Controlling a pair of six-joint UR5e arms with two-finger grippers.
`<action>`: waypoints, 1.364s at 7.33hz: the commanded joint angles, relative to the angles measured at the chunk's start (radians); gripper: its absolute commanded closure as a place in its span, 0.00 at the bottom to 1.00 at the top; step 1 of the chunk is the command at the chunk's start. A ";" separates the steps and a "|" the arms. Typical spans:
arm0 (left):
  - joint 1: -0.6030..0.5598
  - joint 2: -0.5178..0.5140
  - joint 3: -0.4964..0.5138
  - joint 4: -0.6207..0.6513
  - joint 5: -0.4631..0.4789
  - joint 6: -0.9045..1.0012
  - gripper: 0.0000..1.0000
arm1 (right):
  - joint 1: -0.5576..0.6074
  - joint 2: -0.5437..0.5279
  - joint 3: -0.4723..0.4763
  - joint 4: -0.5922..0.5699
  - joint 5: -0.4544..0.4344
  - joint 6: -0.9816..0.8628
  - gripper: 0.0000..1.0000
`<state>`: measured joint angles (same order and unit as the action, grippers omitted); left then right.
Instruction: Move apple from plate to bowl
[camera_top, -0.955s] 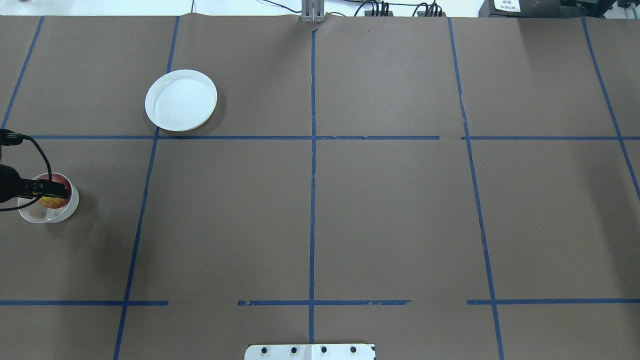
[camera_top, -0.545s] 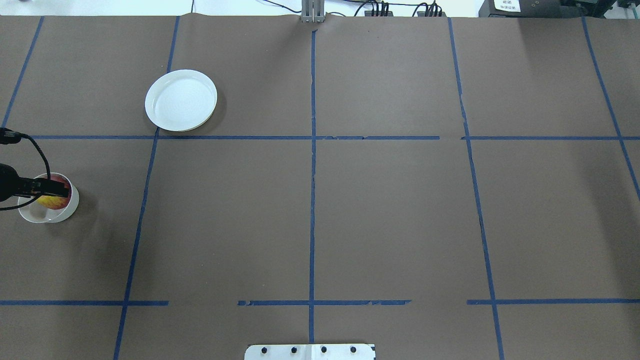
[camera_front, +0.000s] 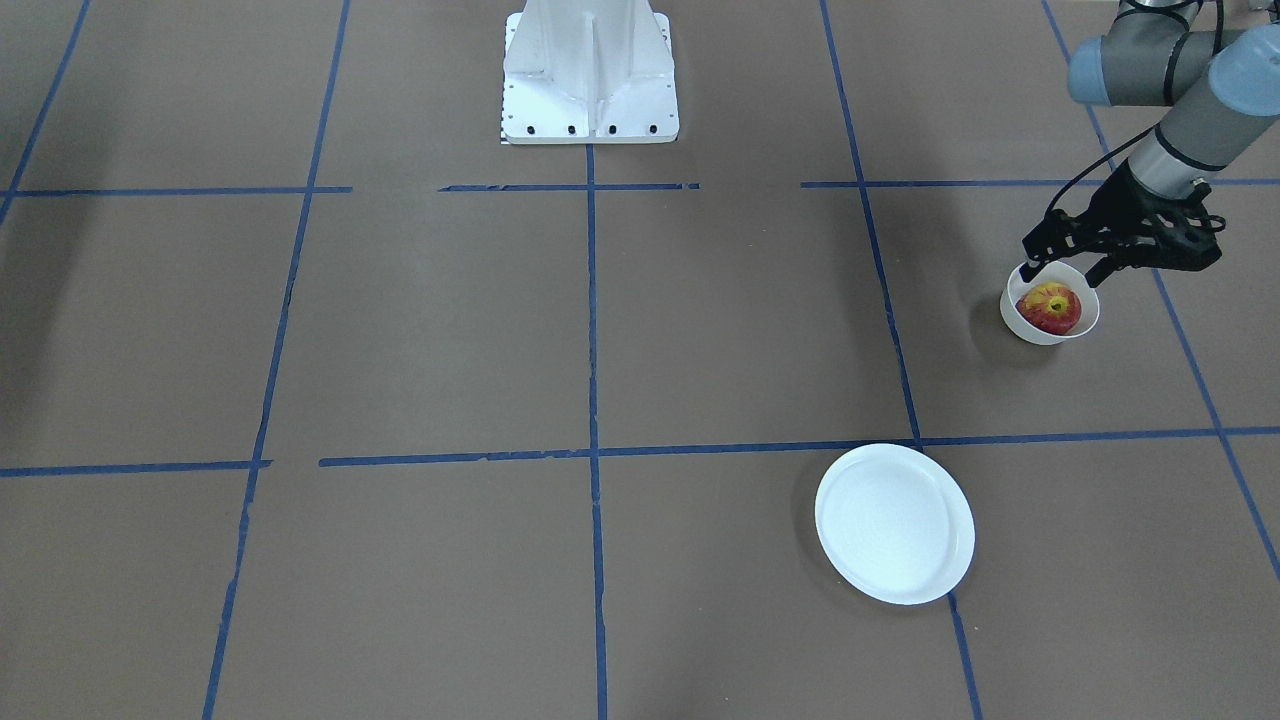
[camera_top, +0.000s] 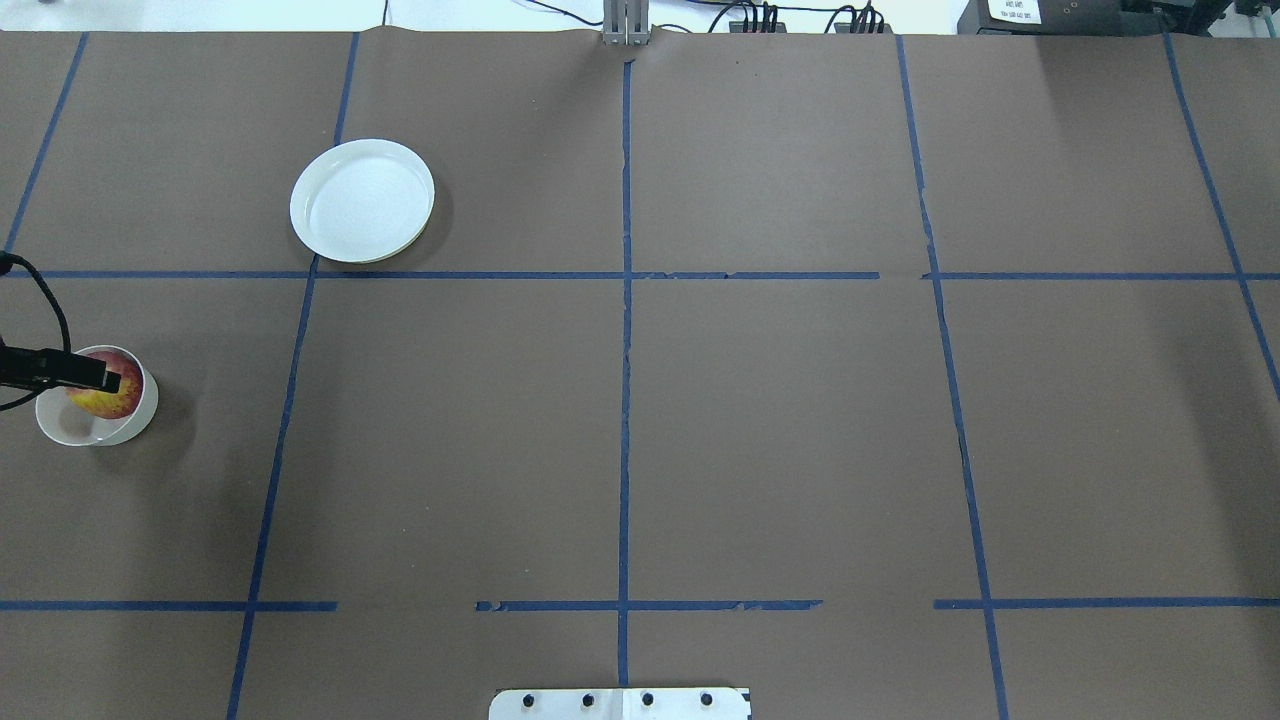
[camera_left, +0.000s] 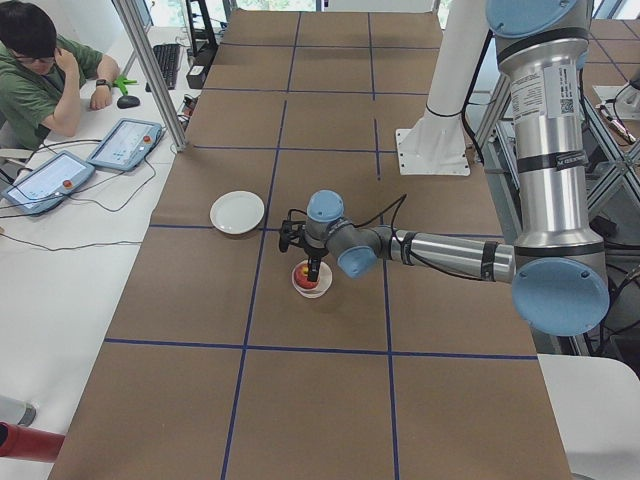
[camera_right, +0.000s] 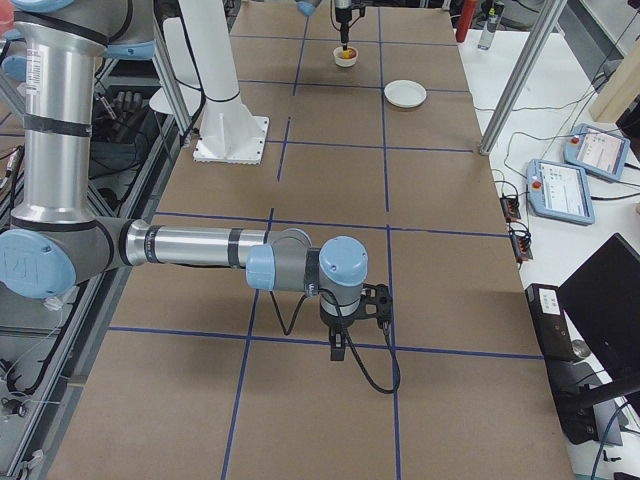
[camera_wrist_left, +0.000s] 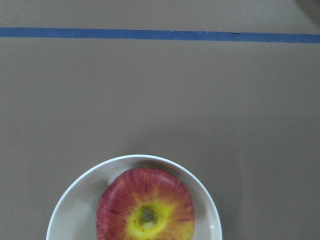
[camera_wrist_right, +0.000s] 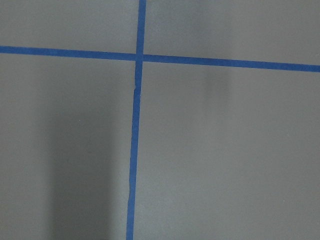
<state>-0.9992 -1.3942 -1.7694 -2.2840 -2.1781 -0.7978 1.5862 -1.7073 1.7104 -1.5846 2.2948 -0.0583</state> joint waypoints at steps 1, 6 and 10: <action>-0.213 0.012 -0.004 0.172 -0.048 0.365 0.02 | 0.000 0.000 0.000 0.000 0.000 0.000 0.00; -0.623 -0.084 -0.009 0.801 -0.049 1.034 0.00 | 0.000 0.000 0.000 0.000 0.000 0.000 0.00; -0.630 -0.068 -0.025 0.819 -0.107 1.036 0.00 | 0.000 0.000 0.000 0.000 0.000 0.000 0.00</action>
<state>-1.6276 -1.4641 -1.7926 -1.4692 -2.2675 0.2376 1.5861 -1.7073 1.7104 -1.5846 2.2948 -0.0583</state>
